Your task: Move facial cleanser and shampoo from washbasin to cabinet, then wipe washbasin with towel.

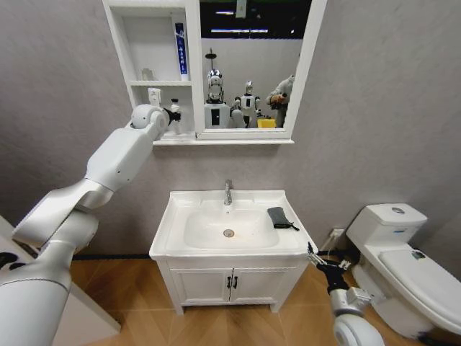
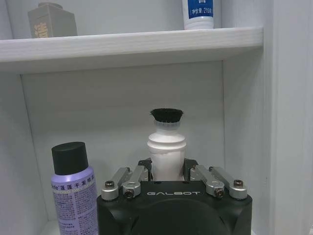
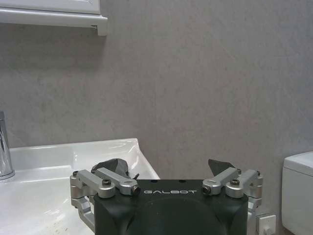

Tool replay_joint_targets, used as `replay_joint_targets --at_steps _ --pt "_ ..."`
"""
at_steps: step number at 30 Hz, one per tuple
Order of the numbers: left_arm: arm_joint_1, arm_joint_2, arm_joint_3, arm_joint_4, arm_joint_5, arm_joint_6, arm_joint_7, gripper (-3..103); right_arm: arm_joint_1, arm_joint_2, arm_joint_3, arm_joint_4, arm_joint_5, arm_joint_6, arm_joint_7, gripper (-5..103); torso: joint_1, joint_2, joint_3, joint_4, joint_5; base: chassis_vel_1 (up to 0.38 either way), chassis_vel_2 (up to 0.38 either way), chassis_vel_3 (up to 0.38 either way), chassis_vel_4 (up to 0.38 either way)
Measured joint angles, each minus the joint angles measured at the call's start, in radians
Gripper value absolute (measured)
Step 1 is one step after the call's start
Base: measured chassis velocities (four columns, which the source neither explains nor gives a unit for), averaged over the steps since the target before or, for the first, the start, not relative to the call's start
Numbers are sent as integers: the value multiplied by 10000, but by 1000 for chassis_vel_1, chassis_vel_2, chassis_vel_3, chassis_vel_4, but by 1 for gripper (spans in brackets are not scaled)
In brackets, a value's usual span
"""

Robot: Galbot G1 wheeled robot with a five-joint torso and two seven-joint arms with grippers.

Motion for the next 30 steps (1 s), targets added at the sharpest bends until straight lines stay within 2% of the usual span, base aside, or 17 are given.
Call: replay_joint_targets --at_steps 5,6,7,8,10,11,13,14,17,18,20,23,24,30 --pt "68 5 -30 -33 33 53 -51 32 16 -58 10 -19 2 7 0 100 -1 0 0 0 -1 0 0 0 0" --pt "107 9 -54 -85 36 72 -104 30 44 -82 12 -21 4 7 9 100 -1 -1 -1 0 0 0 0 0 0" --pt "122 3 -69 -99 37 88 -143 34 62 -91 12 -22 6 7 21 100 -1 0 -1 0 1 0 0 0 0" --pt "122 3 -69 -99 37 88 -143 34 62 -91 12 -22 6 7 21 100 -1 0 -1 0 1 0 0 0 0" --pt "129 -22 -94 -94 29 136 -180 44 72 -98 11 -23 8 7 32 100 -1 0 0 -1 -2 0 0 0 0" --pt "129 -22 -94 -94 29 136 -180 44 72 -98 11 -23 8 7 32 100 -1 0 0 -1 -2 0 0 0 0" --pt "129 -22 -105 -104 8 158 -188 56 68 -116 10 -23 13 7 32 100 -1 0 0 0 0 0 0 0 0" --pt "129 -22 -105 -104 8 158 -188 56 68 -116 10 -23 13 7 32 100 -1 0 0 0 0 0 0 0 0" --pt "153 -13 -152 -167 -34 196 -250 72 97 -142 12 -22 22 7 52 100 -1 0 -1 0 0 0 0 0 0" --pt "153 -13 -152 -167 -34 196 -250 72 97 -142 12 -22 22 7 52 100 -1 0 -1 0 0 0 0 0 0" --pt "242 57 -166 -351 -118 243 -308 83 105 -148 12 -21 24 7 69 100 -1 0 0 0 0 0 0 0 0" --pt "351 139 -196 -570 -145 262 -335 88 120 -149 12 -20 22 7 87 100 -1 0 0 -1 1 0 0 0 0" --pt "465 207 -256 -759 -157 289 -386 97 138 -146 8 -22 18 6 117 100 -1 0 0 -1 0 0 0 0 0" --pt "1187 733 -455 -2120 -409 444 -789 100 180 -166 -30 -22 8 -30 174 100 -1 0 0 0 -1 0 0 0 0"
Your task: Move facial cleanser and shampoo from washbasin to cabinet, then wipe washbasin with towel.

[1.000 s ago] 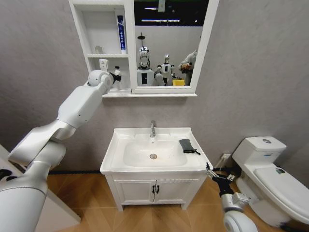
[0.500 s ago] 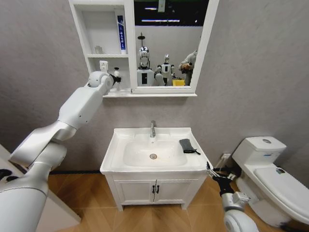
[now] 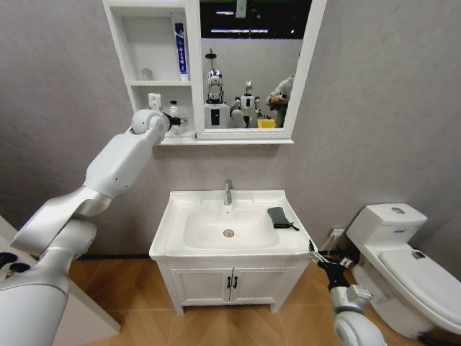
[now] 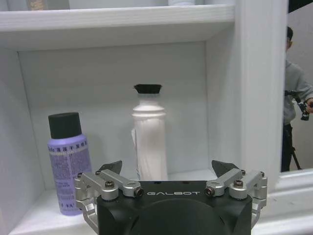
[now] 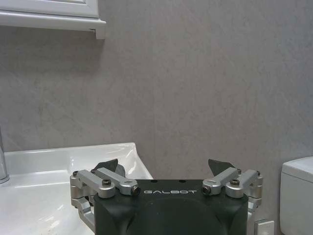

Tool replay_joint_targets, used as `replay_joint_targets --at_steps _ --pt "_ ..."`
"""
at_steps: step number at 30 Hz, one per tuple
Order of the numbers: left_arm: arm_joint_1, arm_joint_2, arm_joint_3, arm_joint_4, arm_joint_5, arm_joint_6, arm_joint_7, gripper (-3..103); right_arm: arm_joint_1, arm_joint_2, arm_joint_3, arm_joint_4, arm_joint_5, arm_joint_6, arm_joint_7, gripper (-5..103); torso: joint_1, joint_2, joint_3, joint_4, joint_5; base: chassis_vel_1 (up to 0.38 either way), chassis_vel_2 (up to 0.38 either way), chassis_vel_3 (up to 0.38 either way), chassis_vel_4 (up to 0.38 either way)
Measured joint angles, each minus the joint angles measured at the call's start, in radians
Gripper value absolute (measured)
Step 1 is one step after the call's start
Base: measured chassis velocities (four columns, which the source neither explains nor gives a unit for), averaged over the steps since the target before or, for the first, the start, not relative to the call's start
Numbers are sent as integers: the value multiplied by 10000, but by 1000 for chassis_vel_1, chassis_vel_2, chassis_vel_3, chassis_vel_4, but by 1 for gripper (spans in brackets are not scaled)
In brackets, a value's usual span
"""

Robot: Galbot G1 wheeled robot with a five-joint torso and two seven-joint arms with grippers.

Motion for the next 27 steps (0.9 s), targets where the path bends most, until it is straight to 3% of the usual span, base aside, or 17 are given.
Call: replay_joint_targets --at_steps 2,3,5,6,8,11,13,15,16,17,18,21,24,27 --pt "439 453 -18 -1094 -403 91 -283 100 -12 -33 -2 29 -1 -13 14 100 0 0 0 1 0 0 0 0 0" --pt "439 453 -18 -1094 -403 91 -283 100 -12 -33 -2 29 -1 -13 14 100 0 0 0 1 0 0 0 0 0" --pt "1121 1142 -154 -2375 -731 131 -493 100 -41 -34 -14 51 -9 -31 29 100 0 1 -1 -2 1 0 0 0 0" --pt "1121 1142 -154 -2375 -731 131 -493 100 -41 -34 -14 51 -9 -31 29 100 0 1 -1 -2 1 0 0 0 0" --pt "2070 1975 -566 -3325 -738 0 -542 100 -49 -21 -44 69 -29 -44 37 100 -1 0 -1 -1 0 0 0 0 0" --pt "2385 2219 -702 -3566 -718 -68 -546 100 -50 -15 -51 76 -38 -46 37 100 0 0 -1 1 0 0 0 0 0" --pt "4031 3338 -1577 -4750 -579 -355 -520 100 -82 2 -73 105 -46 -51 51 100 0 0 -1 6 -7 0 0 0 0" --pt "4593 3657 -1902 -5156 -487 -483 -486 100 -88 15 -84 109 -48 -52 58 100 0 0 -1 8 -5 0 0 0 0" --pt "5501 4132 -2428 -5786 -387 -683 -459 100 -103 50 -101 123 -66 -52 70 100 -1 1 -2 7 -3 0 0 0 0" --pt "5501 4132 -2428 -5786 -387 -683 -459 100 -103 50 -101 123 -66 -52 70 100 -1 1 -2 7 -3 0 0 0 0" --pt "6395 4476 -2981 -6267 -361 -799 -457 100 -105 96 -122 128 -88 -52 122 100 -1 2 -2 -2 1 0 0 0 0" --pt "7773 4856 -3762 -6803 -282 -1097 -412 100 -107 162 -150 151 -101 -57 164 100 -1 0 -2 2 -5 0 0 0 0" --pt "9207 5175 -4547 -7090 474 -1814 -247 100 -176 372 -143 186 -248 -130 432 100 -2 1 -2 5 7 0 0 0 0" --pt "10401 4943 -5333 -7175 1226 -2382 -62 100 -242 718 -53 168 -474 -252 1012 100 -1 1 -2 -10 -1 0 0 0 0"
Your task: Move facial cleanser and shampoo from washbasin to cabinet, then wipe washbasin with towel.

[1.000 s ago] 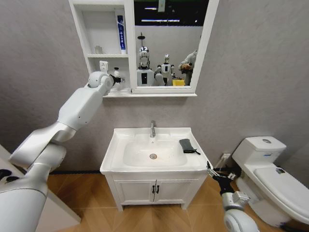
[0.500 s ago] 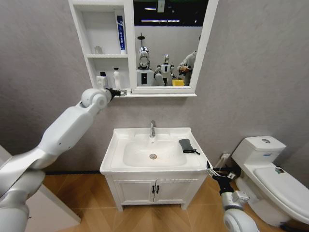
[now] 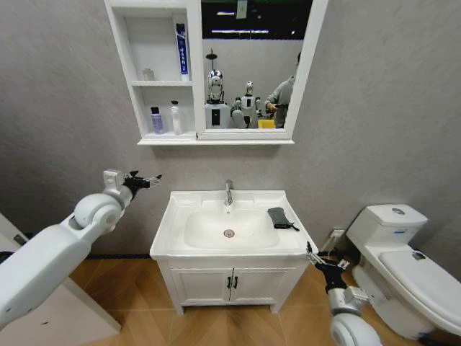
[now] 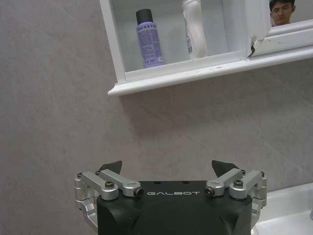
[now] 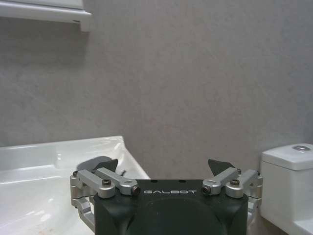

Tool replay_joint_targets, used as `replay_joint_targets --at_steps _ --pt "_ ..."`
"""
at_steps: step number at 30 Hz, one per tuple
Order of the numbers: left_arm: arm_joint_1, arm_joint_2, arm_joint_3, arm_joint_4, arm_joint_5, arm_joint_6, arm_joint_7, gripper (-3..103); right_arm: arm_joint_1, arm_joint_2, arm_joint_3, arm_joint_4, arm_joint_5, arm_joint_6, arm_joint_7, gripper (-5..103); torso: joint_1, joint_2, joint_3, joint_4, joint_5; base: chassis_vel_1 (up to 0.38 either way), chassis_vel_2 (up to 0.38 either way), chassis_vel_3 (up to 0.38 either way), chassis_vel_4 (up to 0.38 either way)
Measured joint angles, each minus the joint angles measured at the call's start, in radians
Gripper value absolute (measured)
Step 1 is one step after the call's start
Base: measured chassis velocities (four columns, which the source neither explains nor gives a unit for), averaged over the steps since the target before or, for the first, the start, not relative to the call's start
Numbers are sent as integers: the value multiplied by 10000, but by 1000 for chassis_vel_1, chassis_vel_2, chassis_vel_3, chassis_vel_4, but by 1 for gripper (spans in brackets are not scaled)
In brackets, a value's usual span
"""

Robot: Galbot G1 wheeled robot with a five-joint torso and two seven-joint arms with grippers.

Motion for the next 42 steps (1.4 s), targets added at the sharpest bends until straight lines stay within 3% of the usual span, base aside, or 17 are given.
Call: replay_joint_targets --at_steps 1,3,5,7,8,9,11,12,14,20,30,42 --pt "0 0 0 0 0 0 0 100 0 0 0 0 0 0 0 100 0 0 0 0 0 0 0 0 0" --pt "2225 -592 -1560 -211 1012 -777 571 100 -42 162 20 -86 -235 -184 354 100 1 0 1 4 3 0 0 0 0" --pt "2784 -784 -1940 -260 1278 -899 686 100 -54 165 18 -105 -261 -206 373 100 1 -1 0 3 2 0 0 0 0" --pt "5283 -1859 -3573 -493 2339 -1197 1009 100 -112 162 -24 -163 -290 -221 324 100 1 -1 0 12 0 0 0 0 0" --pt "5980 -2286 -4032 -565 2609 -1259 1110 100 -127 165 -45 -172 -300 -221 287 100 0 -1 0 18 -3 0 0 0 0" --pt "5980 -2286 -4032 -565 2609 -1259 1110 100 -127 165 -45 -172 -300 -221 287 100 0 -1 0 18 -3 0 0 0 0" --pt "7733 -3683 -5194 -897 3335 -1572 1549 100 -182 157 -127 -173 -322 -220 77 100 -1 -1 -1 22 1 0 0 0 0" --pt "7733 -3683 -5194 -897 3335 -1572 1549 100 -182 157 -127 -173 -322 -220 77 100 -1 -1 -1 22 1 0 0 0 0" --pt "8591 -4461 -5676 -1251 3604 -1787 1848 100 -244 91 -196 -110 -357 -200 -143 100 -2 0 -1 10 3 0 0 0 0" --pt "9313 -5573 -5734 -1976 3905 -1797 1791 100 -334 36 -291 43 -475 -164 -311 100 0 -1 0 8 3 0 0 0 0" --pt "9445 -5711 -5503 -2795 4146 -1783 1696 100 -544 4 -301 155 -545 -126 -329 100 1 0 2 9 2 0 0 0 0" --pt "9880 -5726 -6572 -3457 3565 -1574 1450 100 -421 -62 -300 221 -464 -147 -286 100 1 -1 2 11 2 0 0 0 0"
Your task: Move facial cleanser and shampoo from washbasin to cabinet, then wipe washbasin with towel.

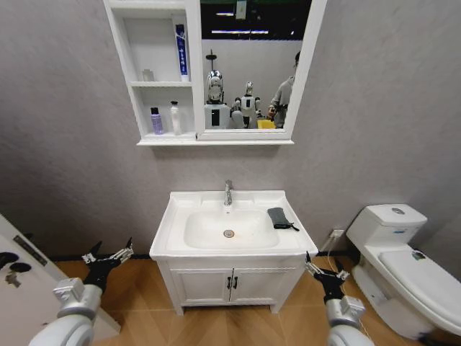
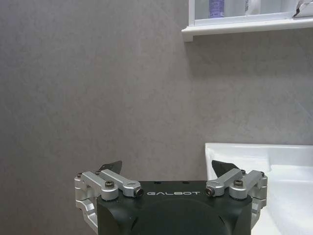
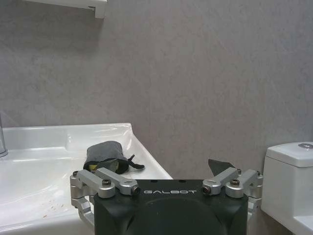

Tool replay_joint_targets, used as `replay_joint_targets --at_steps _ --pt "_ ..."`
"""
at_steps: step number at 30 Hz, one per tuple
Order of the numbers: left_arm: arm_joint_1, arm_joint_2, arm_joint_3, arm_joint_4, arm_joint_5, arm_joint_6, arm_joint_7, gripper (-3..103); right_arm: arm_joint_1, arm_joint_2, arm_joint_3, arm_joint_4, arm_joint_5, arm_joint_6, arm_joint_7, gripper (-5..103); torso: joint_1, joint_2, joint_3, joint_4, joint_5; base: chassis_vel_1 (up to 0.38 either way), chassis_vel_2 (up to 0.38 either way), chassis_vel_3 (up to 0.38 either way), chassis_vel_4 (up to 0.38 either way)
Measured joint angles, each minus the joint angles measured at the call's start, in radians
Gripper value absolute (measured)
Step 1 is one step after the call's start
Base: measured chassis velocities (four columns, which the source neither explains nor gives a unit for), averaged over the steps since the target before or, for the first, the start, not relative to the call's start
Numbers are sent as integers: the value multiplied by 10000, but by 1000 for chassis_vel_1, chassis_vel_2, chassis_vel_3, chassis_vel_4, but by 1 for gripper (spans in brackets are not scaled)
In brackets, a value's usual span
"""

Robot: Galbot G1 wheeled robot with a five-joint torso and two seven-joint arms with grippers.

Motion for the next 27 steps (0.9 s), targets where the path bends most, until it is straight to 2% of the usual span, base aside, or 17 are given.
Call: replay_joint_targets --at_steps 8,15,16,17,19,20,22,23,26,27 --pt "95 -9 -76 -41 -53 58 25 100 34 -149 -12 42 66 -16 1 100 0 0 0 -2 0 0 0 0 0" --pt "82 -4 -64 -31 -57 64 31 100 434 -1118 164 454 924 -526 -61 100 0 0 0 -2 0 0 0 0 0" --pt "77 -3 -62 -28 -57 65 33 100 664 -1479 214 546 1272 -708 -272 100 0 0 0 -3 0 0 0 0 0" --pt "77 -3 -62 -28 -57 65 33 100 664 -1479 214 546 1272 -708 -272 100 0 0 0 -3 0 0 0 0 0" --pt "74 -2 -54 -23 -58 68 37 100 1572 -2326 229 558 1893 -1047 -996 100 0 -1 0 0 0 0 0 0 0" --pt "74 -2 -54 -23 -58 68 37 100 1572 -2326 229 558 1893 -1047 -996 100 0 -1 0 0 0 0 0 0 0" --pt "71 0 -50 -18 -58 70 39 100 2585 -2919 101 346 2656 -1923 -1048 100 1 -2 1 4 3 0 0 0 0" --pt "71 0 -50 -18 -58 70 39 100 2585 -2919 101 346 2656 -1923 -1048 100 1 -2 1 4 3 0 0 0 0" --pt "69 2 -47 -13 -58 71 43 100 3603 -3410 -125 -135 3575 -3061 -916 100 2 -2 1 -8 2 0 0 0 0" --pt "67 3 -45 -13 -58 70 45 100 4356 -3666 -376 -535 4167 -3703 -877 100 2 -3 1 -4 3 0 0 0 0"
